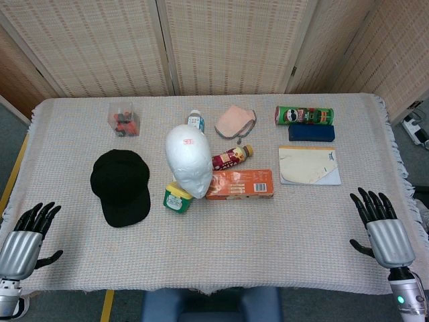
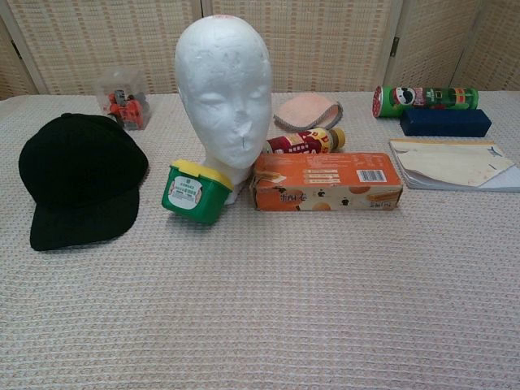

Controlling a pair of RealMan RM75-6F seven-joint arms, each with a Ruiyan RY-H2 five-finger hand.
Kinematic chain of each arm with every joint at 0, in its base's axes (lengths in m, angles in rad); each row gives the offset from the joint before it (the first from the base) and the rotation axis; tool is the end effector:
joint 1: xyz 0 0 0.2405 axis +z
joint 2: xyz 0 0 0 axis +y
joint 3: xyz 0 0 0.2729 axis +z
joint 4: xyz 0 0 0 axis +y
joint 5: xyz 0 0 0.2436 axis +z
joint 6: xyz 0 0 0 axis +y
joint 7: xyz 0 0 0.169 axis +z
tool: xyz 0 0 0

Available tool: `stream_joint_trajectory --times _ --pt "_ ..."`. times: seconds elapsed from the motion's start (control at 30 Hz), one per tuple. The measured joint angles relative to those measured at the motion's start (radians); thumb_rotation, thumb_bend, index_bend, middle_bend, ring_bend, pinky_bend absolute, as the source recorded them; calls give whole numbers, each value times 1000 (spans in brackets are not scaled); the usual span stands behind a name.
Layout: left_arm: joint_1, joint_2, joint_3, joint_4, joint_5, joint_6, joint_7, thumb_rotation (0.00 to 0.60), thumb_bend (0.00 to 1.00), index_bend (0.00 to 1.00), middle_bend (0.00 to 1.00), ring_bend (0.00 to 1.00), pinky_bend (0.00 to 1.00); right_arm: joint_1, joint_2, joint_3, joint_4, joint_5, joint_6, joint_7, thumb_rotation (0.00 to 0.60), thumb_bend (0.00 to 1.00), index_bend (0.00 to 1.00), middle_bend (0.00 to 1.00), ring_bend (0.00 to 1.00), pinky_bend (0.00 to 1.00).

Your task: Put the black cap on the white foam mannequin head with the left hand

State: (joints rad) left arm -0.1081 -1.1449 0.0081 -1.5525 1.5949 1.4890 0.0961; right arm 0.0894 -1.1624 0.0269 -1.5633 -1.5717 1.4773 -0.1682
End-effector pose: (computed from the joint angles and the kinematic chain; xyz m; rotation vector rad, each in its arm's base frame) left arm -0.3360 0.2037 0.1178 -1.5462 -0.7831 -0.8401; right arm -0.3362 -0.2060 0.1158 1.5164 -0.7539 0.7976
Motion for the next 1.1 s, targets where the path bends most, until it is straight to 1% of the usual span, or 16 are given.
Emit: stream_joint_trajectory --times 0.07,0.13,0.23,0.27,0.33,0.37,0.43,0.5,0.53,0.57,0.63,0.7,0.77,0.8,1.03,1.1 --pt "-2 1 7 -14 3 -13 -7 600 164 141 114 29 185 0 0 0 0 2 -1 -1 600 57 0 0 0 0" --pt "-4 -9 14 -17 15 -18 -21 600 165 172 147 52 216 -1 1 1 -4 4 1 -2 600 57 0 0 0 0" --pt "-7 -50 27 14 56 -9 -38 600 164 193 211 97 260 -4 2 4 -7 3 12 0 600 57 0 0 0 0" --pt "-7 -66 32 31 74 -5 -43 600 164 197 248 128 297 -5 1 5 -6 3 15 0 600 56 0 0 0 0" --pt "-8 -115 46 83 120 13 -57 600 165 231 396 265 447 -6 -1 4 -5 2 15 -3 600 56 0 0 0 0" --pt "-8 -140 51 109 141 24 -63 600 165 251 458 323 506 -6 -2 3 -4 2 14 -5 600 56 0 0 0 0" --pt "-8 -204 64 181 190 53 -80 600 162 336 650 521 687 -5 -3 1 -2 2 8 -10 600 57 0 0 0 0" --pt "-10 -264 75 254 231 79 -99 600 161 388 751 627 780 -4 -5 -1 -1 1 5 -11 600 57 0 0 0 0" --pt "-11 -314 84 315 263 101 -116 600 161 422 807 684 831 -3 -5 -1 -1 0 5 -11 600 56 0 0 0 0" --pt "-12 -333 88 338 276 109 -123 600 162 459 859 740 877 -3 -5 -1 0 0 5 -11 600 56 0 0 0 0" --pt "-15 -391 98 407 315 130 -143 600 173 572 985 893 986 -3 -6 -1 0 0 4 -12 600 56 0 0 0 0" --pt "-21 -445 101 479 330 138 -156 600 182 613 1000 954 1000 -2 -6 -1 1 2 1 -14 600 56 0 0 0 0" --pt "-31 -505 96 552 330 134 -166 600 186 617 1000 980 1000 -3 -4 -1 -1 9 -4 -16 600 56 0 0 0 0" --pt "-39 -549 89 609 327 133 -177 600 188 616 1000 991 1000 -3 -2 -1 -3 12 -4 -18 600 56 0 0 0 0" --pt "-105 -795 39 963 295 148 -259 600 215 597 1000 1000 1000 -4 0 4 -6 31 -13 -27 600 57 0 0 0 0" --pt "-132 -857 21 1055 276 149 -286 600 224 577 1000 1000 1000 -2 0 4 -6 37 -20 -32 600 57 0 0 0 0"
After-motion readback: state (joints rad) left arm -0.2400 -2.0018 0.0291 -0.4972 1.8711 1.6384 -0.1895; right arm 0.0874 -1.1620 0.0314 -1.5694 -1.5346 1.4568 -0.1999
